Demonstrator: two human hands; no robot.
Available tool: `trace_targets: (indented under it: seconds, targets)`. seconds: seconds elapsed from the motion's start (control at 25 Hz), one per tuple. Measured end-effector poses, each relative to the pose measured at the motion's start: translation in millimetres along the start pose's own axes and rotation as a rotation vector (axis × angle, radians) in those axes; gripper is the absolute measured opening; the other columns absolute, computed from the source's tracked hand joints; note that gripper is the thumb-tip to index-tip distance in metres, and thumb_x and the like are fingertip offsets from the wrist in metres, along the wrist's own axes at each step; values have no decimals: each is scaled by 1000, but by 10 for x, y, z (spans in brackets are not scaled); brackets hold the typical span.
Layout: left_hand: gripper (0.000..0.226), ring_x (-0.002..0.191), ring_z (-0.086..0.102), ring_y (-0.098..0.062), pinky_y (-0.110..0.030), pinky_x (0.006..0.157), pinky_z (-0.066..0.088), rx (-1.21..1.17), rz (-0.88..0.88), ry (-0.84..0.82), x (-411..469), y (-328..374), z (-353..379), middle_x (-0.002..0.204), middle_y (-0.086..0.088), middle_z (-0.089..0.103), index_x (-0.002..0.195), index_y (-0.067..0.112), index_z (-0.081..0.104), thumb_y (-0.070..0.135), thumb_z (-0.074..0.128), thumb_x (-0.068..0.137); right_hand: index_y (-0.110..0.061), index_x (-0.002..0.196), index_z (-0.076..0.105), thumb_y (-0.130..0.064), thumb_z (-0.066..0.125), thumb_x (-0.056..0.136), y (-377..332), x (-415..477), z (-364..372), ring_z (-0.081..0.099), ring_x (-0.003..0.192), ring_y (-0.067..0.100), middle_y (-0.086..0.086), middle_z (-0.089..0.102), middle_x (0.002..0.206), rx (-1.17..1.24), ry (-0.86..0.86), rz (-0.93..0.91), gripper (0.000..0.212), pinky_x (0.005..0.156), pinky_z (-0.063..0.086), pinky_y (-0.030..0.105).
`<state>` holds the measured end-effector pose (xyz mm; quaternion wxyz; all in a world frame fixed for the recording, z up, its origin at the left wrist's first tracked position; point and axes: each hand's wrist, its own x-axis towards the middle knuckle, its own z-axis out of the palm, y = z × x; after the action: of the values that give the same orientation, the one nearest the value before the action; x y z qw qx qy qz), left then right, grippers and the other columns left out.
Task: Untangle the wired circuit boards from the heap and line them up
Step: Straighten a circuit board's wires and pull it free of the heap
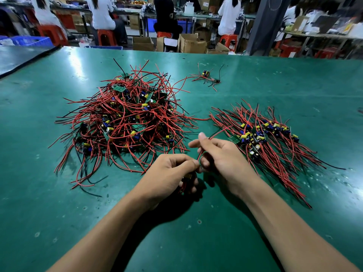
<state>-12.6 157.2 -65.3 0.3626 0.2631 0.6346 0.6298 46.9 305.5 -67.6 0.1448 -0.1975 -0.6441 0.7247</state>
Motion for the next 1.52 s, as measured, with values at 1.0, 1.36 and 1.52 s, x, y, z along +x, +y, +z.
trace_targets:
  seconds: [1.0,1.36,1.52]
  targets:
    - [22,53,60,-24,-33,61,41,93,-13,-81,-11,42,-28,66,-10,67,81,9,71,24,62,94,-22,54,43,-35,64,95,25,276,-360,20,39,15,-2,25,46,-42,391,-37,47,39,24,20]
    - [15,64,71,-25,-24,45,50,-158,-24,-195,-64,196,-96,101,-18,74,98,13,73,19,65,87,-6,77,67,-64,61,88,-24,208,-302,30,40,11,-4,39,58,55,326,1,59,41,23,22]
    - [20,83,74,-28,-29,53,56,-351,18,-166,-61,238,-137,107,-15,73,102,11,73,18,66,84,-12,78,73,-68,45,93,-60,161,-206,32,39,10,-6,47,57,64,207,1,64,42,23,21]
